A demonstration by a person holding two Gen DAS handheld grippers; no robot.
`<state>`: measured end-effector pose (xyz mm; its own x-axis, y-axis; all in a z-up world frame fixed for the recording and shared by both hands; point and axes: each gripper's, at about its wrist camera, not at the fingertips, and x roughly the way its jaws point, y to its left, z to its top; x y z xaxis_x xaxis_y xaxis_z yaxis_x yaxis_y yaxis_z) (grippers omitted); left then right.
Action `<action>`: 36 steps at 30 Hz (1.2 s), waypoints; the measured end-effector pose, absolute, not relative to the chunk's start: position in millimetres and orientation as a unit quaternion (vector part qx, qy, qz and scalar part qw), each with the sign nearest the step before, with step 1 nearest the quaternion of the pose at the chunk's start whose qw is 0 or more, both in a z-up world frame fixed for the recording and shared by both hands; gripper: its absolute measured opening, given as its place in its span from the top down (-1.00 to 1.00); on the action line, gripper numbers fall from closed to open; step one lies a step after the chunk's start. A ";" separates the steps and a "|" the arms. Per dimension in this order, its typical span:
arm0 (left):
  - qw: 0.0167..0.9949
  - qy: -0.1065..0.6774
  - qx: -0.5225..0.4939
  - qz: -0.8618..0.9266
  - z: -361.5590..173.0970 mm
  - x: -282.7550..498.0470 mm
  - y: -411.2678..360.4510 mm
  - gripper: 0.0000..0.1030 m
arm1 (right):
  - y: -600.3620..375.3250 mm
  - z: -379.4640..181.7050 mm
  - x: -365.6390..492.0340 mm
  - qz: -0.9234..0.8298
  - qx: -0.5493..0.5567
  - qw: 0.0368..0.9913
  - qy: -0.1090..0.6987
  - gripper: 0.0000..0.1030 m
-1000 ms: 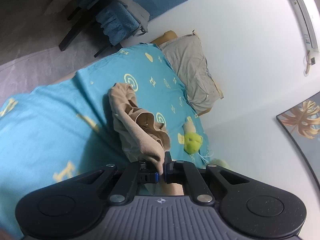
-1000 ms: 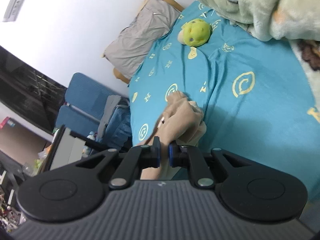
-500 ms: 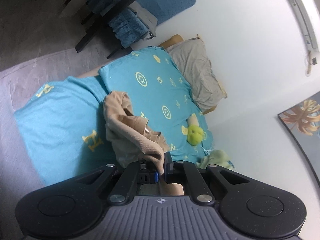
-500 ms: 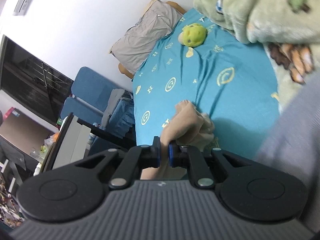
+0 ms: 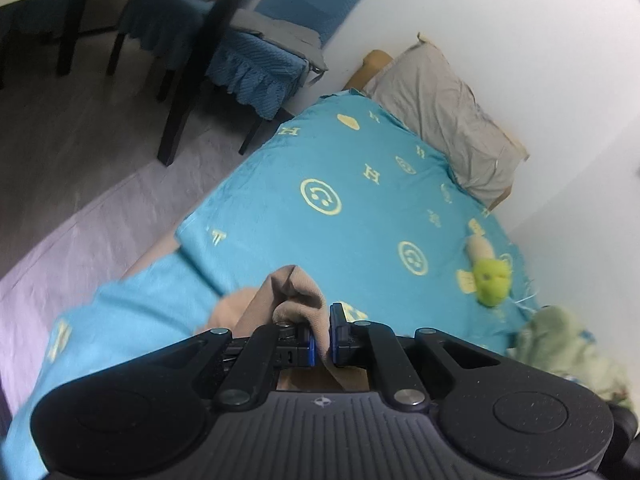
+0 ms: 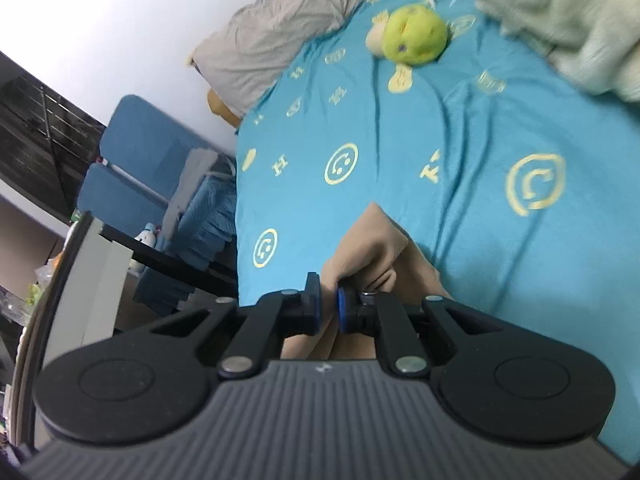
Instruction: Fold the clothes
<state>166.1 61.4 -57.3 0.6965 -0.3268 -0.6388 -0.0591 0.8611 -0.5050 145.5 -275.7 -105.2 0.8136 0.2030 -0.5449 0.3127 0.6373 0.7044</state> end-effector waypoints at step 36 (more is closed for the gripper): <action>0.931 0.316 -0.127 -0.132 -72.9 187.7 44.2 -0.90 | -236.4 -133.0 187.8 0.079 0.231 0.912 0.329 -0.40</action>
<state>187.7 44.2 -72.9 0.7649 -0.3265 -0.5552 0.1652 0.9326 -0.3208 187.8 -236.4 -133.0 0.7715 0.2950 -0.5637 0.0083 0.8813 0.4725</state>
